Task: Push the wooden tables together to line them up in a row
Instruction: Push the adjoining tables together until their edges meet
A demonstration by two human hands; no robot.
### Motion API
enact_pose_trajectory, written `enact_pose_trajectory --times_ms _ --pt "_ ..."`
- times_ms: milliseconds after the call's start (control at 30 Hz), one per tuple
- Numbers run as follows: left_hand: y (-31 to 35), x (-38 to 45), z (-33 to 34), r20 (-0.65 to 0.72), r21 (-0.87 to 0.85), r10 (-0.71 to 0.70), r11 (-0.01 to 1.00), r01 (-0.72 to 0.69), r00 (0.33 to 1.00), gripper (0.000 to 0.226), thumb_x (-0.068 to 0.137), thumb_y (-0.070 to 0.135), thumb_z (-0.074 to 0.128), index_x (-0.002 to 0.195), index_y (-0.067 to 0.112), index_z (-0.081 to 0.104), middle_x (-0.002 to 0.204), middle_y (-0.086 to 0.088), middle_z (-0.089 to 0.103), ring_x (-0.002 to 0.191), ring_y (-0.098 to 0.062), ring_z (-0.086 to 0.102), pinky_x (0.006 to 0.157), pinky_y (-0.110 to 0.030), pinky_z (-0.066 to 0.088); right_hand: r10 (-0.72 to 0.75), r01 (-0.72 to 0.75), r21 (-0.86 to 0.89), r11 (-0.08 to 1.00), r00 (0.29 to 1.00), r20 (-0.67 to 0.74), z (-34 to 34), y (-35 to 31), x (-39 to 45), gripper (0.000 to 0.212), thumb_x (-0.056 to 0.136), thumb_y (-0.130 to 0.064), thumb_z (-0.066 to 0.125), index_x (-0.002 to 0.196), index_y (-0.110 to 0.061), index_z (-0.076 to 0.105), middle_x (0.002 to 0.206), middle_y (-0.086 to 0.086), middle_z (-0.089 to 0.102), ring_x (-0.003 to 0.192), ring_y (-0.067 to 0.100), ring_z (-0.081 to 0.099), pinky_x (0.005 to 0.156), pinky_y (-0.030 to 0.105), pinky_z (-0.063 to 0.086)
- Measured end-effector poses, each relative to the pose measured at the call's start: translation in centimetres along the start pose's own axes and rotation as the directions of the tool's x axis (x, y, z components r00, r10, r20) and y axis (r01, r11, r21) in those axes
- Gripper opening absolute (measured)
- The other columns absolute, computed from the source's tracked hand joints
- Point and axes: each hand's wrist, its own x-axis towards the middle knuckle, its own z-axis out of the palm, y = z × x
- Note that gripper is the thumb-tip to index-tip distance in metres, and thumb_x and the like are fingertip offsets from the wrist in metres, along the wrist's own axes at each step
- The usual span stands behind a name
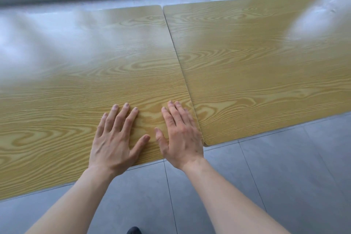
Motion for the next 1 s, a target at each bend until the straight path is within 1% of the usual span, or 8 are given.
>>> enact_pose_trajectory --times_ms 133,200,333,400,567,733,867,1000 --pt "-0.9 2.7 -1.2 -0.024 0.001 -0.012 1.0 0.012 1.0 0.077 0.091 0.077 0.032 0.15 0.029 0.046 0.156 0.001 0.044 0.15 -0.027 0.031 0.124 -0.046 0.02 0.001 -0.001 -0.007 1.0 1.0 -0.017 -1.2 0.1 2.9 0.059 0.103 -0.05 0.04 0.144 -0.01 0.054 0.154 0.01 0.05 0.148 0.026 0.037 0.122 0.043 0.029" --pt "-2.0 6.4 -1.9 -0.062 -0.023 -0.025 0.999 0.023 0.998 0.076 0.092 0.076 0.032 0.148 0.028 0.048 0.155 0.0 0.046 0.148 -0.028 0.034 0.123 -0.047 0.022 -0.012 0.012 -0.008 1.0 0.999 -0.037 -1.7 0.4 6.4 0.057 0.103 -0.047 0.042 0.144 -0.01 0.054 0.153 0.01 0.051 0.148 0.025 0.037 0.122 0.041 0.029" --pt "-4.3 16.5 -3.5 -0.116 -0.121 -0.048 0.992 0.034 0.992 0.075 0.092 0.075 0.032 0.149 0.029 0.045 0.157 0.001 0.044 0.15 -0.026 0.032 0.124 -0.047 0.021 0.003 -0.006 -0.043 0.999 0.998 -0.059 -2.4 1.2 16.3 0.057 0.102 -0.045 0.04 0.145 -0.01 0.053 0.153 0.01 0.05 0.148 0.025 0.038 0.123 0.041 0.029" --pt "-5.9 21.3 -4.2 -0.132 -0.14 -0.056 0.989 0.037 0.99 0.074 0.092 0.075 0.033 0.15 0.03 0.044 0.158 0.0 0.044 0.151 -0.026 0.032 0.125 -0.046 0.019 0.002 -0.003 -0.076 0.997 1.0 -0.01 -2.4 1.4 21.5 0.06 0.102 -0.047 0.035 0.147 -0.01 0.051 0.155 0.011 0.049 0.149 0.025 0.037 0.123 0.042 0.029" --pt "-10.6 32.1 -6.0 -0.141 -0.127 -0.089 0.989 0.071 0.986 0.077 0.091 0.076 0.03 0.152 0.03 0.04 0.16 0.0 0.042 0.151 -0.025 0.029 0.125 -0.045 0.017 0.016 -0.007 -0.101 0.995 0.996 0.087 -2.4 1.2 34.0 0.066 0.104 -0.049 0.033 0.157 -0.01 0.034 0.164 0.011 0.034 0.155 0.024 0.022 0.126 0.037 0.011" --pt "-13.1 41.1 -6.1 -0.124 -0.151 -0.135 0.982 0.116 0.983 0.086 0.089 0.078 0.024 0.158 0.027 0.029 0.167 0.0 0.03 0.156 -0.023 0.018 0.128 -0.042 0.007 -0.014 0.032 -0.136 0.99 0.991 0.132 0.0 1.2 43.9 0.071 0.104 -0.054 0.032 0.159 -0.009 0.026 0.168 0.012 0.023 0.157 0.025 0.012 0.129 0.041 0.007" --pt "-13.7 44.0 -4.5 -0.075 -0.105 -0.11 0.989 0.102 0.991 0.089 0.09 0.079 0.017 0.16 0.024 0.027 0.167 0.0 0.029 0.157 -0.02 0.016 0.129 -0.04 0.002 -0.049 0.075 -0.143 0.987 0.983 0.179 2.2 1.9 47.3 0.07 0.105 -0.053 0.03 0.16 -0.011 0.026 0.168 0.01 0.023 0.158 0.023 0.011 0.128 0.043 0.007" --pt "-13.4 44.4 -3.6 -0.072 -0.022 -0.097 0.995 0.096 0.993 0.085 0.093 0.077 0.018 0.153 0.021 0.039 0.151 -0.003 0.05 0.144 -0.025 0.038 0.127 -0.045 0.013 -0.049 0.068 -0.106 0.992 0.984 0.171 3.0 3.0 47.5 0.064 0.105 -0.05 0.031 0.159 -0.014 0.029 0.163 0.007 0.034 0.154 0.023 0.021 0.128 0.04 0.008"
